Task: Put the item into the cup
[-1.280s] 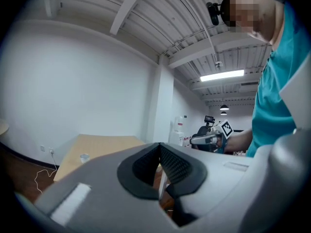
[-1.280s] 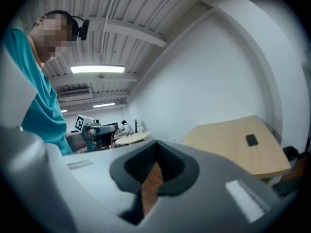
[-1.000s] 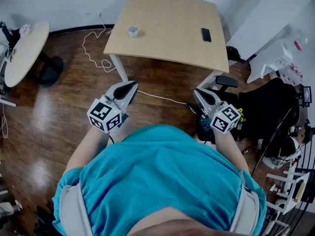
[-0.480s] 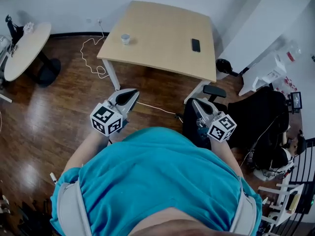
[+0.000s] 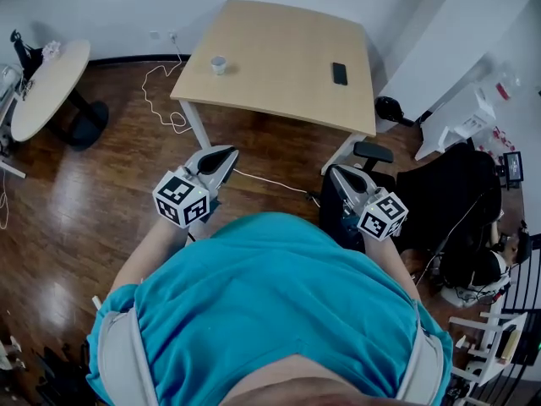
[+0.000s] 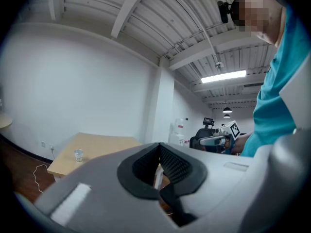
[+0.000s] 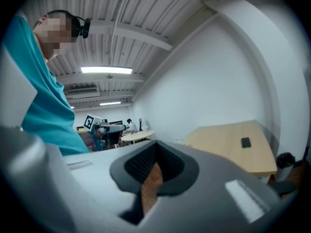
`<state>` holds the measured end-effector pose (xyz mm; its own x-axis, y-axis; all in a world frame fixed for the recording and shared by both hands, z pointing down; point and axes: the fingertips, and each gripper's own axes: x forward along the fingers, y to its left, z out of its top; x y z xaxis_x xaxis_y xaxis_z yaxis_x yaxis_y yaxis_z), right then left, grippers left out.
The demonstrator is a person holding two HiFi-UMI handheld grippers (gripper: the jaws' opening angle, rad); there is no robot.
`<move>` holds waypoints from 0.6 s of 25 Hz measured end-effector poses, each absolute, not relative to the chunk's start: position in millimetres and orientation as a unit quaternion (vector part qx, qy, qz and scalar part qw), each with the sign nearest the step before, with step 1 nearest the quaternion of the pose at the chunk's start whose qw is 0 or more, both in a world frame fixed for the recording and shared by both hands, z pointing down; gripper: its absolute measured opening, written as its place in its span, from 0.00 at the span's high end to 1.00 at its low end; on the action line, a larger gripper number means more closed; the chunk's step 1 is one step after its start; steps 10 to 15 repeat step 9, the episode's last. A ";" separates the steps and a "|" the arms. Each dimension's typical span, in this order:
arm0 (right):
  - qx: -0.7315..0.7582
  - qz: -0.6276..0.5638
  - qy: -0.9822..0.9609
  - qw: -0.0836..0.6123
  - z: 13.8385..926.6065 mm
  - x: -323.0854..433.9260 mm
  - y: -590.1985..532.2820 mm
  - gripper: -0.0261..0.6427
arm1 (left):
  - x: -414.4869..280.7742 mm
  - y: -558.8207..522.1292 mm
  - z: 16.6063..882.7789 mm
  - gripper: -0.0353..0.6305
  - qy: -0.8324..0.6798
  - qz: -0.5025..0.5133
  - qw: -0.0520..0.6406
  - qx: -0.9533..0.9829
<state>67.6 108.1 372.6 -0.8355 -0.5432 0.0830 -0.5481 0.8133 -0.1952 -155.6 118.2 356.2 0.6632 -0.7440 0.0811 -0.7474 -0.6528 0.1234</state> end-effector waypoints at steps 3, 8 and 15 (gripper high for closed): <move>0.282 0.102 -0.954 0.016 372.5 62.1 109.5 0.96 | -159.9 119.4 357.9 0.94 -0.413 0.011 0.075 0.908; 0.279 0.099 -0.955 0.018 372.6 56.7 109.4 0.96 | -164.4 119.1 359.3 0.94 -0.414 0.008 0.079 0.907; 0.279 0.099 -0.955 0.019 372.7 55.6 109.1 0.96 | -165.4 118.8 359.4 0.94 -0.414 0.007 0.079 0.907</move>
